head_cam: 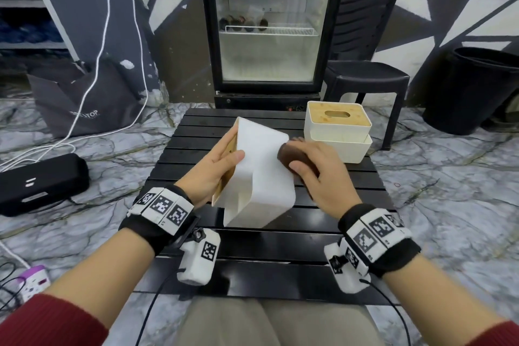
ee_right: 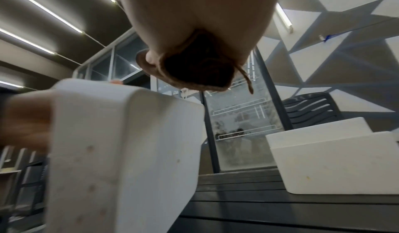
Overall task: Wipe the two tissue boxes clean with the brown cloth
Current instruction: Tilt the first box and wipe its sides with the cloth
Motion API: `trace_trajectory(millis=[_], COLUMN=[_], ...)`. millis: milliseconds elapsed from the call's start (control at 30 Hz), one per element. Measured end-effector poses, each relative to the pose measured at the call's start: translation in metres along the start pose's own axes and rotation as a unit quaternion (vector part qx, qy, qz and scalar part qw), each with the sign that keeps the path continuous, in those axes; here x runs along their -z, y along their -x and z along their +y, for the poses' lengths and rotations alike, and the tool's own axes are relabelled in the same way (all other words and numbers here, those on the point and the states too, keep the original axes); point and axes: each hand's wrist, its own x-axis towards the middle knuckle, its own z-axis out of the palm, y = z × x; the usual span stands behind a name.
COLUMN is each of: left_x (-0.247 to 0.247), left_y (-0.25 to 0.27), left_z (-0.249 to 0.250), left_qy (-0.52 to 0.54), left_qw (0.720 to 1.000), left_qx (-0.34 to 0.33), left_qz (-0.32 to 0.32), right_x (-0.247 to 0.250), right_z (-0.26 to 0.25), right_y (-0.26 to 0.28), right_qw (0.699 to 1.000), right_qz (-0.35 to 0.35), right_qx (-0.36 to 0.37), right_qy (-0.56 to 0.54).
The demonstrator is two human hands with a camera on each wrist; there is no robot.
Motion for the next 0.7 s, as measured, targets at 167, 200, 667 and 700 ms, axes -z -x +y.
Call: trace_trajectory(millis=[167,200,667,700], left_x=[0.005,0.005,-0.008,-0.009], left_y=[-0.005,-0.006,-0.005,-0.005], left_z=[0.0,0.0,0.007,0.008], left_qy=[-0.007,-0.009,-0.02,-0.018], left_qw=[0.999,0.999,0.999,0.999], left_qx=[0.013,0.015,0.024,0.024], left_qz=[0.036,0.037,-0.009,-0.014], right_x=[-0.008,-0.01,-0.027,-0.027], right_z=[-0.022,-0.023,-0.028,-0.029], right_y=[0.015,0.017,0.014,0.013], right_qw=[0.997,0.997,0.997,0.997], right_qz=[-0.048,-0.048,-0.03,-0.025], right_qx=[0.055,0.059,0.059,0.06], right_qy=[0.02,0.027,0.045,0.045])
